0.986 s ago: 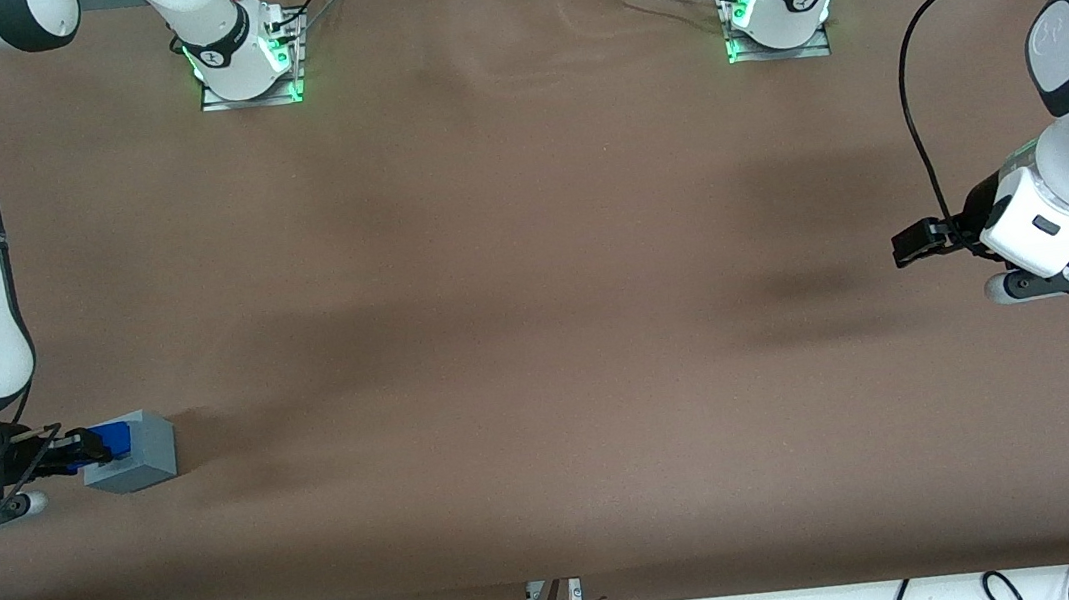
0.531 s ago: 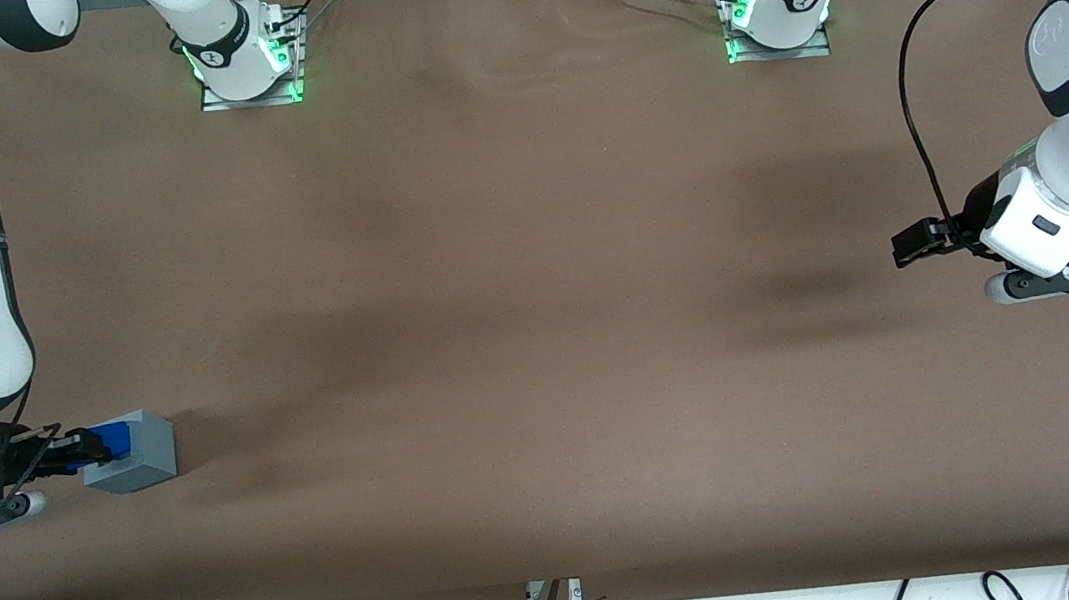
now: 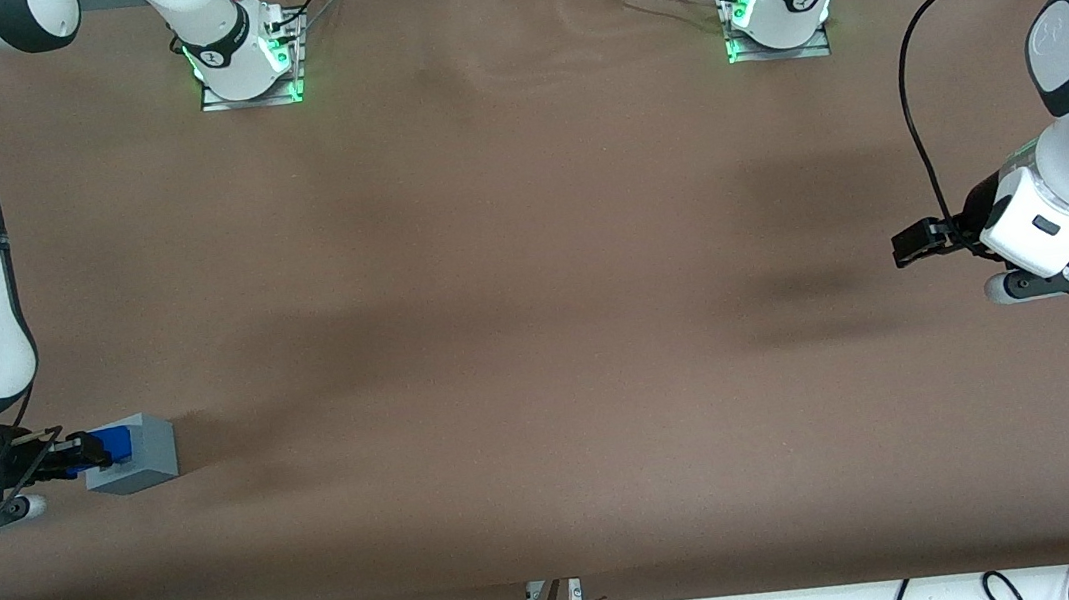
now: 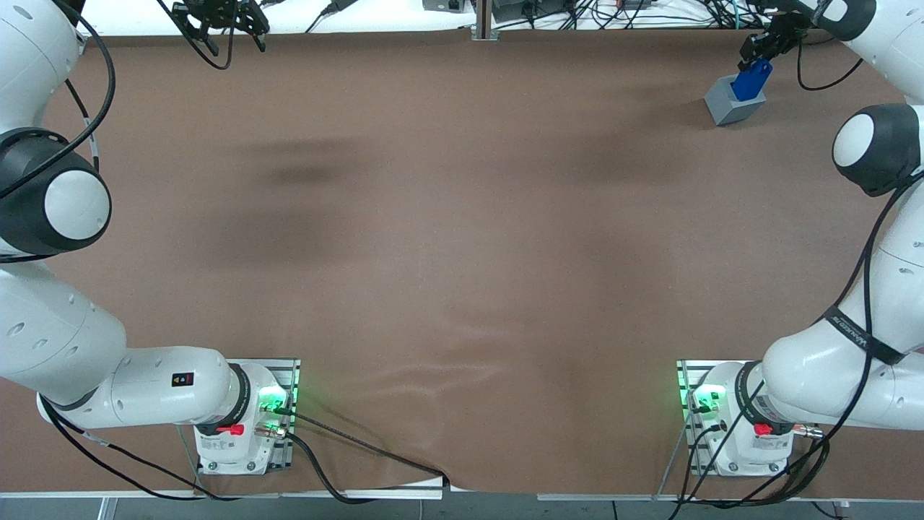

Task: Insert blue part into gray base with right arm
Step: 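Press the blue part down into the gray base opening, then open the right gripper to release the blue part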

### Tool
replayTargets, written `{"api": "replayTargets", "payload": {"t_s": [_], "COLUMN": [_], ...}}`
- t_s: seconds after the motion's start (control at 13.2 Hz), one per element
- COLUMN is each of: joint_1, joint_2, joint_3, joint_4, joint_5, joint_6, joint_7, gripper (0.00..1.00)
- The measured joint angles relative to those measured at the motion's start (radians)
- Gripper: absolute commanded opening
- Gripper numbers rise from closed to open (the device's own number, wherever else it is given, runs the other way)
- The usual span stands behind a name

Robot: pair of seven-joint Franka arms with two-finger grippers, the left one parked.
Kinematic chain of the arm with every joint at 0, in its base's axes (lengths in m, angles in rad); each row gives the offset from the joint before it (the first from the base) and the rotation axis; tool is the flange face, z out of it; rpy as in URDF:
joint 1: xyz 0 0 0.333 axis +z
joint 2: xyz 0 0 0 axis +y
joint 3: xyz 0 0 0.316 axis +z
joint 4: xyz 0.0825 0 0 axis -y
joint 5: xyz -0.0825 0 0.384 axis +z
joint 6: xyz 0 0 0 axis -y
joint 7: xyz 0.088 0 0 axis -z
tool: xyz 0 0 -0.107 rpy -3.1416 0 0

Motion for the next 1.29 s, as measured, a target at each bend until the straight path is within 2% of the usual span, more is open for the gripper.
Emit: {"api": "replayTargets", "payload": {"t_s": [0.99, 1.06, 1.14, 1.21, 1.29], "joint_1": [0.005, 0.005, 0.005, 0.006, 0.006], "joint_2": [0.016, 0.016, 0.016, 0.016, 0.016], "joint_3": [0.002, 0.003, 0.003, 0.003, 0.004], "joint_4": [0.001, 0.001, 0.001, 0.001, 0.001], "joint_5": [0.0, 0.0, 0.0, 0.0, 0.0], "joint_6": [0.085, 0.088, 0.089, 0.09, 0.092], "joint_7": [0.001, 0.001, 0.001, 0.001, 0.001], "gripper": [0.52, 0.58, 0.7, 0.91, 0.99]}}
